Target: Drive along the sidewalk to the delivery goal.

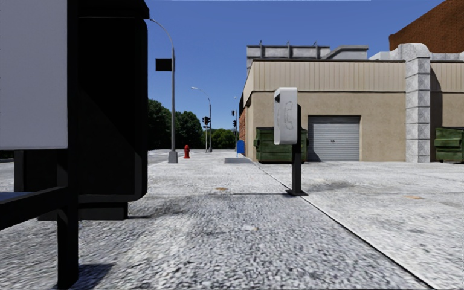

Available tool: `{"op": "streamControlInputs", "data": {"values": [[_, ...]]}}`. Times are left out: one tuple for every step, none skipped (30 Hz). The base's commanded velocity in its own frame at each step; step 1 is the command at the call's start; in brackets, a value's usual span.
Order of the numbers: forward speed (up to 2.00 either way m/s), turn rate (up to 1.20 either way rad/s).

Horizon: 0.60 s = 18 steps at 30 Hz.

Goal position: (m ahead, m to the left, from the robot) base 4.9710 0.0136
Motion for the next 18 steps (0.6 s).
{"op": "streamControlInputs", "data": {"values": [[2.00,0.12],[2.00,0.16],[2.00,0.17],[2.00,0.23],[2.00,0.23],[2.00,0.26],[2.00,0.26],[2.00,0.00],[2.00,0.00],[2.00,0.00],[2.00,0.00],[2.00,0.00],[2.00,0.00],[2.00,0.00],[2.00,0.00],[2.00,0.00],[2.00,0.00],[2.00,0.00]]}}
